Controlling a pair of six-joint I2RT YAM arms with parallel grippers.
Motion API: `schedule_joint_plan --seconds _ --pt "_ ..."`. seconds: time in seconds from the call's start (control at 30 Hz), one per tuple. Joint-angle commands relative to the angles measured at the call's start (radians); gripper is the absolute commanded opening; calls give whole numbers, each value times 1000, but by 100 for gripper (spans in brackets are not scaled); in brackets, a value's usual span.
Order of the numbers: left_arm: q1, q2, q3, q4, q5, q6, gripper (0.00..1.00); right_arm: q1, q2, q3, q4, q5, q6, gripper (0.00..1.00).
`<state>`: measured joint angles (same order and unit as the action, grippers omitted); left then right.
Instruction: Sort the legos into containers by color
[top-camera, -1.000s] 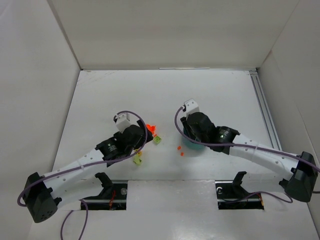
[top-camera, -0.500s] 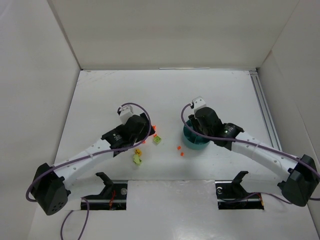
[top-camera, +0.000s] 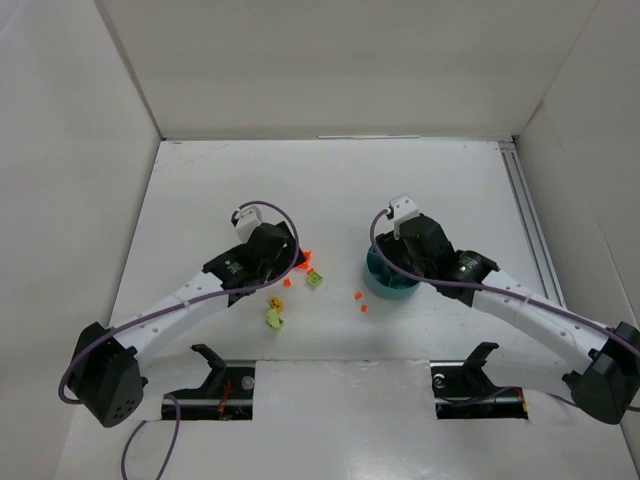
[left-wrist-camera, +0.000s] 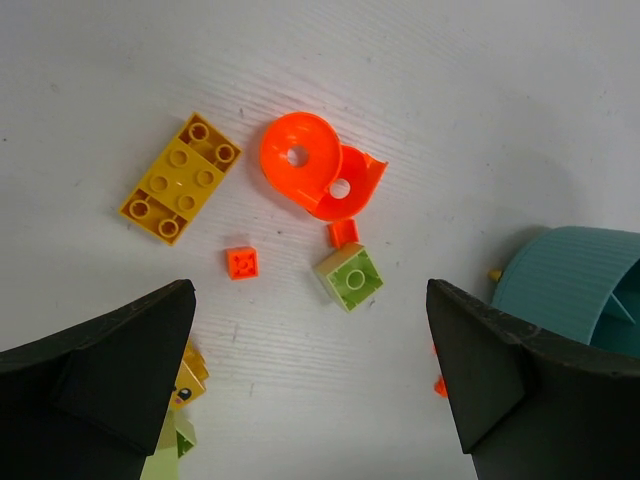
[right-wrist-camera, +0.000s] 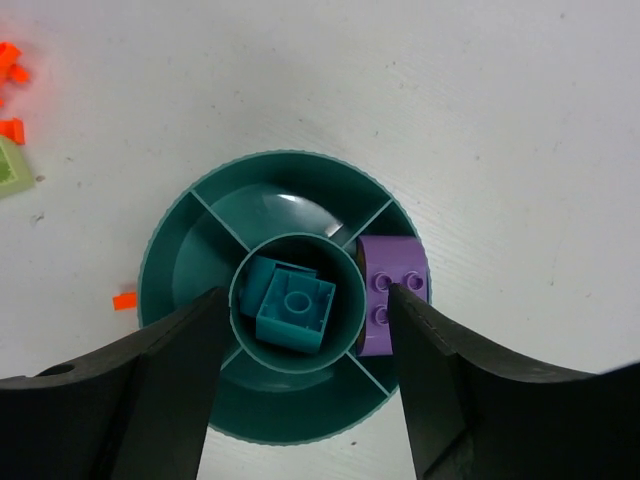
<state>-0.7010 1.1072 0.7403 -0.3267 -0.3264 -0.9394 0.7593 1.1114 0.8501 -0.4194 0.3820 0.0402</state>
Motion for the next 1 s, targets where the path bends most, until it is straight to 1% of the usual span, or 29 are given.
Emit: schedule_joint_plan --seconds 0.0,0.13,0.2,0.33,0.47,0.5,0.53,0.57,0.7,0.83,0.97 --pt "52 20 37 -28 24 28 100 -6 -61 12 22 -25 -52 70" --pt "135 52 37 -58 24 28 100 -6 -122 12 33 -34 -101 76" --pt "164 89 25 -58 49 66 99 -6 -136 1 33 -34 -111 78" --pt "173 132 25 -37 59 108 98 -6 -156 1 33 -22 -120 79" --pt "173 170 44 -12 59 195 98 -6 -156 -8 24 3 -120 79" --pt "173 184 44 -12 59 238 98 -6 -156 -17 24 3 -120 79" --pt "173 184 44 -12 40 238 98 -6 -165 -17 24 12 -120 79" --pt "173 193 44 3 50 251 96 -6 -165 -17 24 12 -120 79" --pt "173 229 19 67 76 286 96 -6 -165 -17 15 24 -120 78" --pt "182 253 7 77 55 306 95 -17 -156 -17 14 24 -129 77" --pt "193 263 7 86 43 329 87 -26 -156 -17 14 24 -129 77"
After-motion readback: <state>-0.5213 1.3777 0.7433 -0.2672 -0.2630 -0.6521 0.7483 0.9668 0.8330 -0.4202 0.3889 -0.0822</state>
